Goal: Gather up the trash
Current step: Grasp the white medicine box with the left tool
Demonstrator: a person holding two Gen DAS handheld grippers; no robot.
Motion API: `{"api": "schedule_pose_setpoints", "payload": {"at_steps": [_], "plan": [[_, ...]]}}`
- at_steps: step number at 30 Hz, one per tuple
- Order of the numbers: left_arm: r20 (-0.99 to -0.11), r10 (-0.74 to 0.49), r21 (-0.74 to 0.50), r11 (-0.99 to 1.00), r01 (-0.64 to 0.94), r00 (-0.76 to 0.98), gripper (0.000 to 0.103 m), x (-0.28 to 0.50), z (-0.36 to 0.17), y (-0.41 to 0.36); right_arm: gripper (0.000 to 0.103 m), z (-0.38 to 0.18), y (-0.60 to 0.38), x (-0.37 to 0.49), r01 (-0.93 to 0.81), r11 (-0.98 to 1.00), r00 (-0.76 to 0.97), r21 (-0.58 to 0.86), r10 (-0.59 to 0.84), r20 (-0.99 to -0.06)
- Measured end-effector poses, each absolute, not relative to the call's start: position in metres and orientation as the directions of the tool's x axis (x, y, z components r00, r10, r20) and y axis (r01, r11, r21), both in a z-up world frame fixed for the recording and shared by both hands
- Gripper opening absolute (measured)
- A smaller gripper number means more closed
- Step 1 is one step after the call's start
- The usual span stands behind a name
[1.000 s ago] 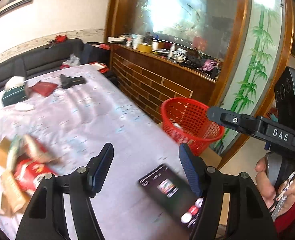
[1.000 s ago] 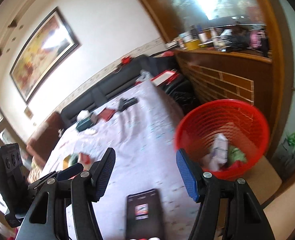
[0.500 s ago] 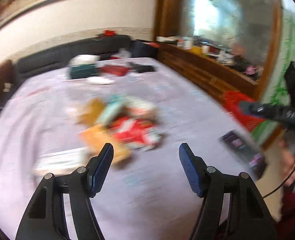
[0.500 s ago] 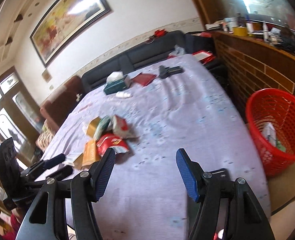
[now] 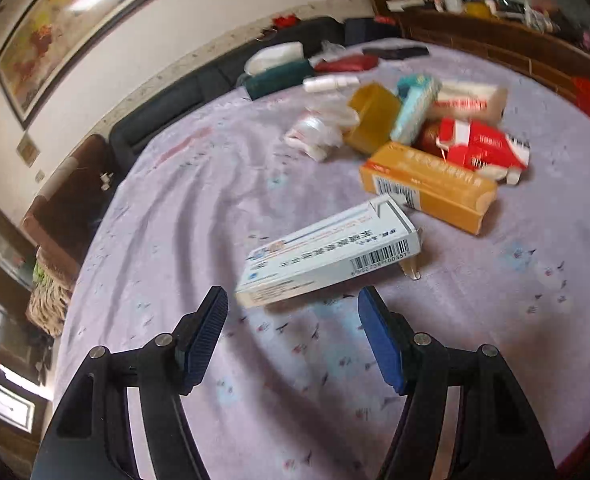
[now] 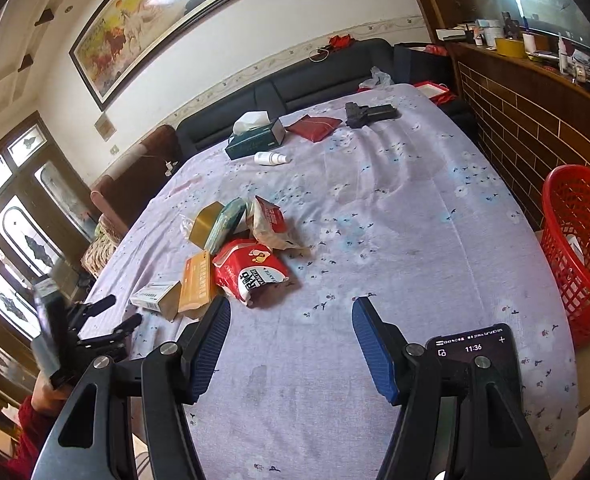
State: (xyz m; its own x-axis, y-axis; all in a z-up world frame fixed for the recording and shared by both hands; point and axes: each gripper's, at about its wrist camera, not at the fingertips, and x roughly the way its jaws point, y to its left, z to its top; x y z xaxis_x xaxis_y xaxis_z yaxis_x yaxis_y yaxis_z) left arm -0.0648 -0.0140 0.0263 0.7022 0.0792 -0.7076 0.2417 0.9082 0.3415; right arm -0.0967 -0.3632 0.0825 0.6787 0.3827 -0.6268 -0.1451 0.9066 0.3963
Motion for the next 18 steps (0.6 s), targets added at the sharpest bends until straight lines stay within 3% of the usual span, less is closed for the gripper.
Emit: {"api": "schedule_pose_setpoints", "payload": {"at_steps": [10, 14, 18], "plan": [[-0.706, 0.166, 0.439, 0.866, 0.241, 0.688, 0.066, -0.026, 0.015, -0.042, 0.068, 0.08, -0.364, -0.092, -0.132, 0.902, 0.672, 0.411, 0.386, -0.632], [-0.724, 0.148, 0.409, 0.878, 0.246, 0.674, 0.039, -0.011, 0.015, -0.041, 0.068, 0.079, -0.358, -0.091, -0.149, 0.901, 0.663, 0.408, 0.397, -0.635], [-0.729, 0.124, 0.334, 0.923, 0.192, 0.673, 0.028, 0.001, 0.024, -0.023, 0.068, 0.078, -0.349, -0.087, -0.17, 0.898, 0.648, 0.407, 0.413, -0.639]]}}
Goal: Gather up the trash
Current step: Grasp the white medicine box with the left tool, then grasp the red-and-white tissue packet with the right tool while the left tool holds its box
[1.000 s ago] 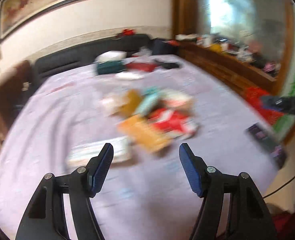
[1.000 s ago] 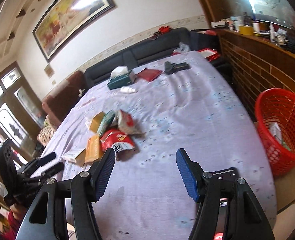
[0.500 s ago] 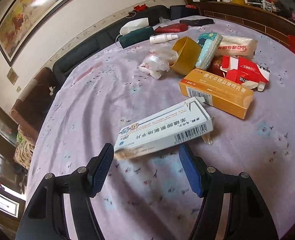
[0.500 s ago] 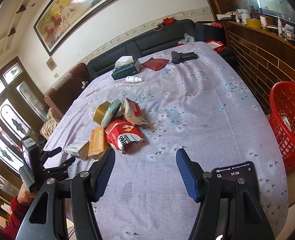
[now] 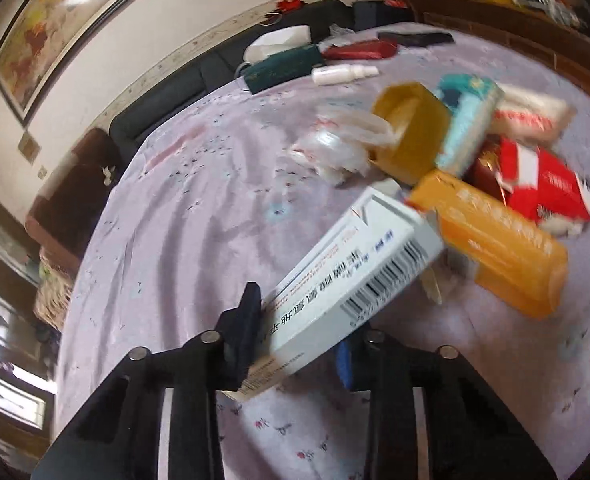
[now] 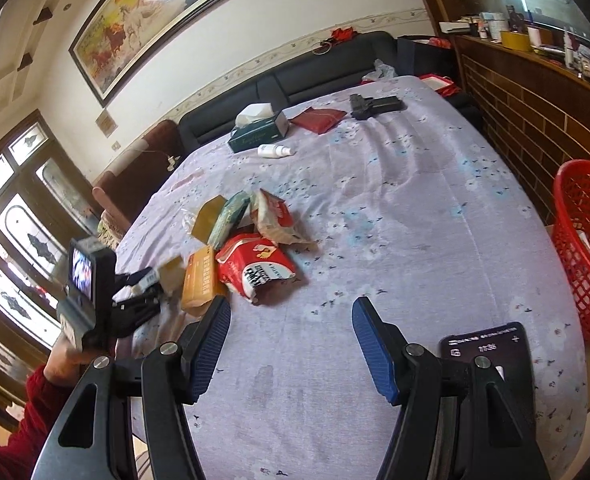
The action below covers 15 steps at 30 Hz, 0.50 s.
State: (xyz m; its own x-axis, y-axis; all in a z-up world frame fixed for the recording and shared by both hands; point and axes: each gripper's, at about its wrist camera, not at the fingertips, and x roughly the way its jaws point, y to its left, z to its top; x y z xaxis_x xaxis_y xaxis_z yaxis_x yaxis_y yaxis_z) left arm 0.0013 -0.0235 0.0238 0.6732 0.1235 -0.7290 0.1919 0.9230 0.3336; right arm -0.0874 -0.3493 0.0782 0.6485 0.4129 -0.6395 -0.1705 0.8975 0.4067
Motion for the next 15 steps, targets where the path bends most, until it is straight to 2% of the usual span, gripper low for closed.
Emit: {"api": "schedule_pose_setpoints", "payload": {"at_steps": [3, 6, 8, 10, 13, 15], "plan": [[-0.73, 0.086, 0.24, 0.961, 0.136, 0.679, 0.022, 0.006, 0.033, -0.005, 0.068, 0.077, -0.334, -0.079, -0.209, 0.896, 0.627, 0.392, 0.43, -0.649], [-0.732, 0.01, 0.092, 0.992, 0.084, 0.681, 0.013, 0.007, 0.043, 0.019, 0.068, 0.074, -0.314, -0.069, -0.246, 0.901, 0.603, 0.357, 0.43, -0.672], [-0.716, -0.072, -0.035, 0.997, 0.067, 0.694, 0.012, -0.001, 0.053, 0.034, 0.068, 0.068, -0.295, -0.062, -0.286, 0.909, 0.585, 0.303, 0.416, -0.696], [-0.694, -0.125, -0.109, 0.992, 0.069, 0.709, 0.012, -0.009, 0.062, 0.041, 0.068, 0.062, -0.276, -0.053, -0.323, 0.916, 0.577, 0.237, 0.389, -0.718], [-0.663, -0.193, -0.177, 0.979, 0.099, 0.723, 0.012, -0.023, 0.071, 0.042, 0.07, 0.056, -0.253, -0.042, -0.365, 0.919, 0.571, 0.146, 0.345, -0.745], [-0.648, -0.224, -0.199, 0.972, 0.121, 0.728, 0.012, -0.03, 0.074, 0.038, 0.076, 0.051, -0.239, -0.034, -0.408, 0.908, 0.563, 0.099, 0.336, -0.755]]}}
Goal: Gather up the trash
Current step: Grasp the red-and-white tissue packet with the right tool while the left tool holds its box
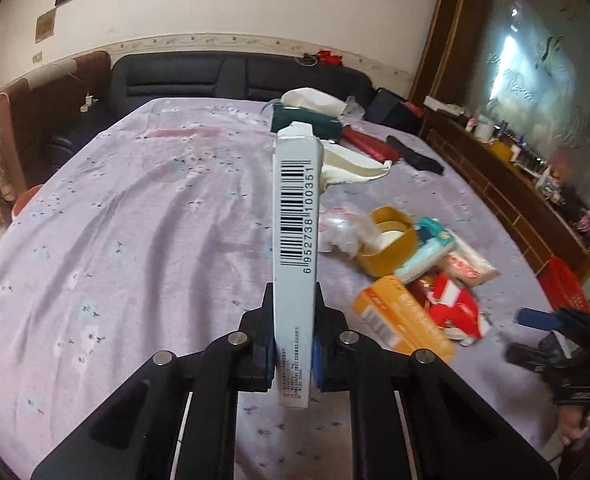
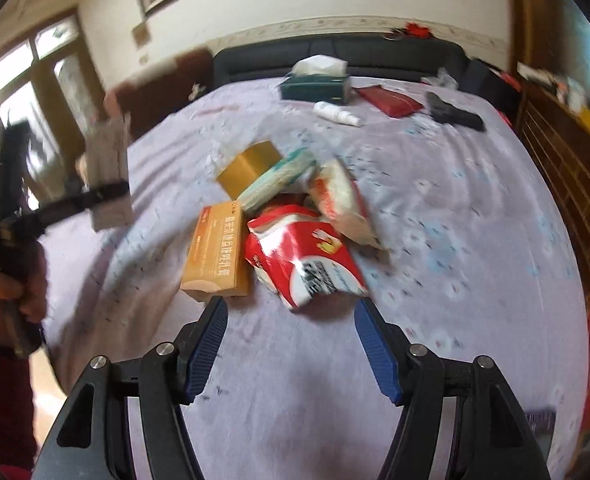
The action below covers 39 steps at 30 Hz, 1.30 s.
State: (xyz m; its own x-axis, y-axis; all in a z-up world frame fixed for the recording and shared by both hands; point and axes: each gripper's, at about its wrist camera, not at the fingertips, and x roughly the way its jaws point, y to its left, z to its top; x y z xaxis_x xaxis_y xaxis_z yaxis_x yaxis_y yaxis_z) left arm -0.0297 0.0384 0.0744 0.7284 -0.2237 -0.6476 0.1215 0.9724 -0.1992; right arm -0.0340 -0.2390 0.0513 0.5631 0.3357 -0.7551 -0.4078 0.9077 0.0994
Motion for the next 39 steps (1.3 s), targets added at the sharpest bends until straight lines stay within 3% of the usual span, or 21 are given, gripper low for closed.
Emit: {"api": "schedule_pose_setpoints", "payload": {"at_steps": [5, 12, 15, 16, 18, 29, 36, 39], "plan": [[-0.619, -0.302, -0.246, 0.951, 0.187, 0.725, 0.012, -0.046, 0.077, 0.022, 0.078, 0.037, -0.22, -0.009, -0.411, 0.909, 0.603, -0.074, 0.21, -0.77], [-0.606, -0.355, -0.248, 0.935, 0.256, 0.712, 0.012, -0.055, 0.073, -0.002, 0.077, 0.012, -0.227, 0.022, -0.405, 0.914, 0.523, 0.013, 0.244, -0.817], [-0.603, -0.359, -0.242, 0.933, 0.266, 0.712, 0.012, -0.057, 0.071, -0.008, 0.055, 0.014, -0.228, 0.018, -0.389, 0.92, 0.526, 0.034, 0.253, -0.812], [-0.6, -0.367, -0.251, 0.93, 0.269, 0.711, 0.013, -0.057, 0.071, -0.009, 0.036, 0.016, -0.23, 0.016, -0.388, 0.92, 0.523, 0.045, 0.26, -0.811], [-0.6, -0.378, -0.259, 0.926, 0.275, 0.705, 0.012, -0.057, 0.069, -0.012, 0.028, 0.018, -0.234, 0.008, -0.374, 0.925, 0.524, 0.071, 0.274, -0.806], [-0.602, -0.418, -0.253, 0.908, 0.335, 0.68, 0.013, -0.07, 0.065, -0.049, 0.027, 0.035, -0.264, -0.052, -0.322, 0.929, 0.578, 0.182, 0.345, -0.739], [-0.635, -0.437, -0.233, 0.895, 0.38, 0.637, 0.013, -0.075, 0.06, -0.08, 0.029, 0.023, -0.281, -0.061, -0.31, 0.903, 0.489, 0.298, 0.42, -0.765], [-0.643, -0.44, -0.23, 0.892, 0.389, 0.627, 0.013, -0.075, 0.057, -0.087, 0.03, 0.02, -0.284, -0.062, -0.293, 0.918, 0.502, 0.267, 0.386, -0.774]]}}
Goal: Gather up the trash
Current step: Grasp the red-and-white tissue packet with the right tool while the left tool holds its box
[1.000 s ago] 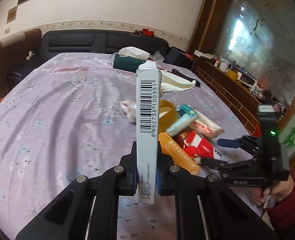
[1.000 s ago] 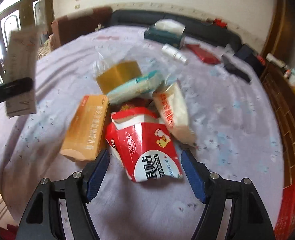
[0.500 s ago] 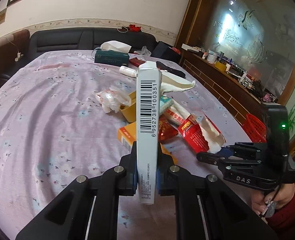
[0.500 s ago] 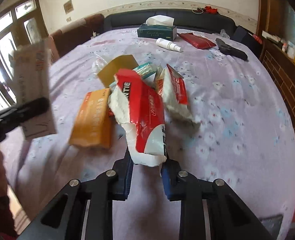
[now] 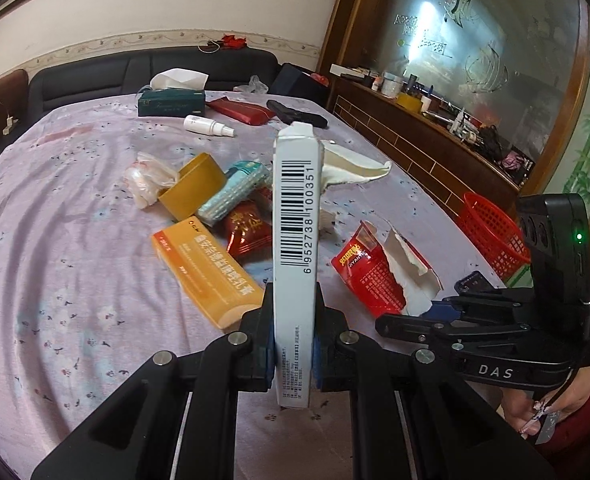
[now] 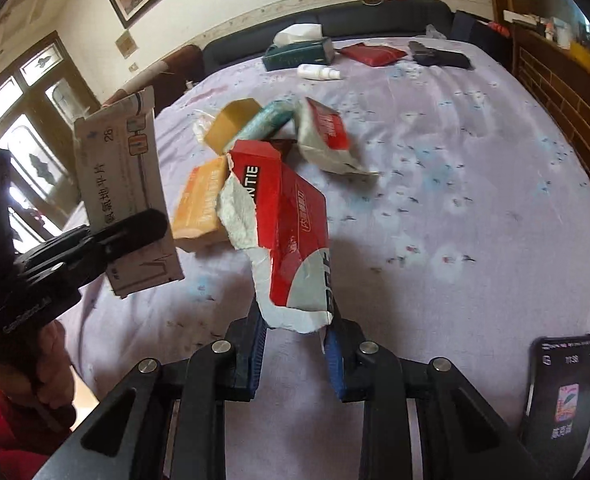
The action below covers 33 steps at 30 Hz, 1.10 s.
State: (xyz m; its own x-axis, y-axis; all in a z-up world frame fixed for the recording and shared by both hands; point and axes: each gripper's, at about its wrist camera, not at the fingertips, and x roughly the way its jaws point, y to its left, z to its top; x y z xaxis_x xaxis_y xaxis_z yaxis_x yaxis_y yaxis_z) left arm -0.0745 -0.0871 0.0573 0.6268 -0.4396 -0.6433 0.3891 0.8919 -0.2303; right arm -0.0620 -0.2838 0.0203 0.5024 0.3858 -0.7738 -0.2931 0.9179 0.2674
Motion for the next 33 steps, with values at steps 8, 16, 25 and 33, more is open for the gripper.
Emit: {"api": "schedule_pose_setpoints", "payload": {"at_steps": [8, 16, 25, 33], "plan": [[-0.656, -0.437, -0.221, 0.891, 0.397, 0.615, 0.013, -0.074, 0.055, -0.095, 0.057, 0.028, -0.295, -0.065, -0.273, 0.93, 0.55, 0.245, 0.36, -0.753], [-0.659, -0.435, -0.218, 0.891, 0.397, 0.614, 0.013, -0.074, 0.054, -0.095, 0.026, 0.026, -0.295, -0.061, -0.253, 0.941, 0.578, 0.225, 0.333, -0.744], [-0.656, -0.436, -0.221, 0.891, 0.396, 0.617, 0.013, -0.075, 0.054, -0.094, 0.016, 0.028, -0.297, -0.063, -0.272, 0.927, 0.557, 0.258, 0.37, -0.743], [-0.652, -0.432, -0.219, 0.894, 0.391, 0.623, 0.013, -0.077, 0.056, -0.088, 0.041, 0.043, -0.313, -0.075, -0.251, 0.916, 0.563, 0.313, 0.401, -0.723]]}}
